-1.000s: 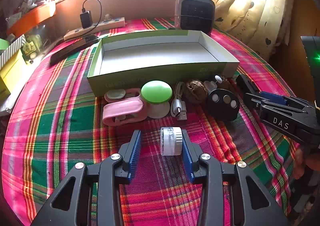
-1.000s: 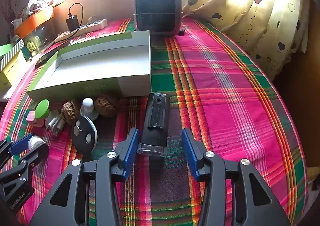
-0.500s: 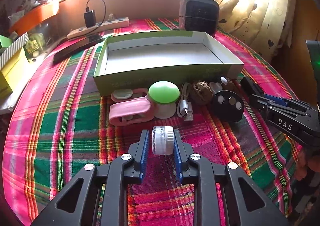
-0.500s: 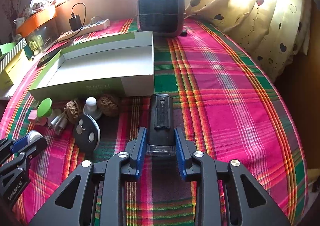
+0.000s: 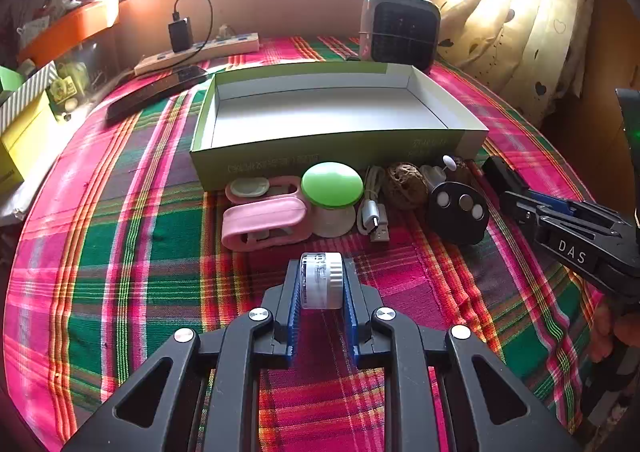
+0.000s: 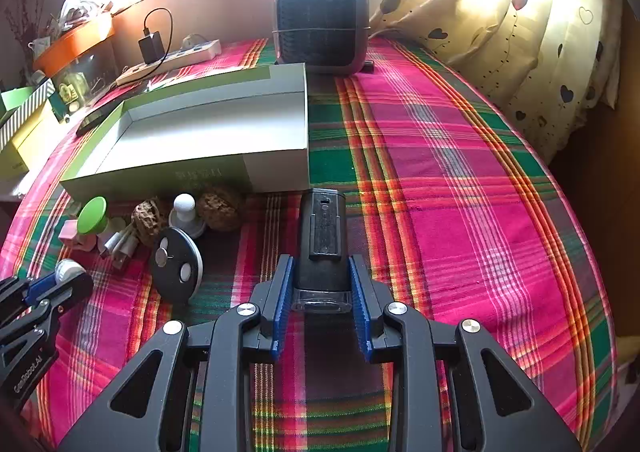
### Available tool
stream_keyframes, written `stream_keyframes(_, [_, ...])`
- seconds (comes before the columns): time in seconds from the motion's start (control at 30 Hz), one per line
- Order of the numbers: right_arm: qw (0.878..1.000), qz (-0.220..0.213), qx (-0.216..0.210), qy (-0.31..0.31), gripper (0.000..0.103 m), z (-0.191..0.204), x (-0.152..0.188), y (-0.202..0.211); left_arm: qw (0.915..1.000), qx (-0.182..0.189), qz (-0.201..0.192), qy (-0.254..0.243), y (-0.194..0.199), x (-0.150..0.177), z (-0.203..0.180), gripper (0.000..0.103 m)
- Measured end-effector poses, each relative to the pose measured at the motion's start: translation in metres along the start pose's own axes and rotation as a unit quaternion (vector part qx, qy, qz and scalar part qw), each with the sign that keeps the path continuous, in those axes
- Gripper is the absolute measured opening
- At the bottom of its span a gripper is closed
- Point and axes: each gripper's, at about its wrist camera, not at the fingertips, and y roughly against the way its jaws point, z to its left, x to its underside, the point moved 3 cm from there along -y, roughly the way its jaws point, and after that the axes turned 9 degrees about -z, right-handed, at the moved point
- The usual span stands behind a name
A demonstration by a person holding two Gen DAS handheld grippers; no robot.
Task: Organize objects
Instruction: 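Carry the white cylinder with left gripper while right gripper carries the flashlight into the box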
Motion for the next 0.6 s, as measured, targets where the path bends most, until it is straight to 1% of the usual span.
stream_keyframes(0.1, [1.000,-0.005,-0.002,0.002,0.029,0.000,-0.001,0.003,1.0000,0.000,0.002,-0.001,0.001,-0.001,0.000,0.017])
stream_keyframes(0.33, [1.000,-0.016,-0.012,0.003,0.029,0.001,-0.007,0.013,0.9999,0.000,-0.011,-0.005,0.009,-0.013,0.000,0.017])
stream_keyframes(0.6, [0.999,-0.037,-0.023,0.004,0.029,0.002,-0.020,0.028,0.9997,0.014,-0.019,-0.002,0.015,-0.031,0.001,0.017])
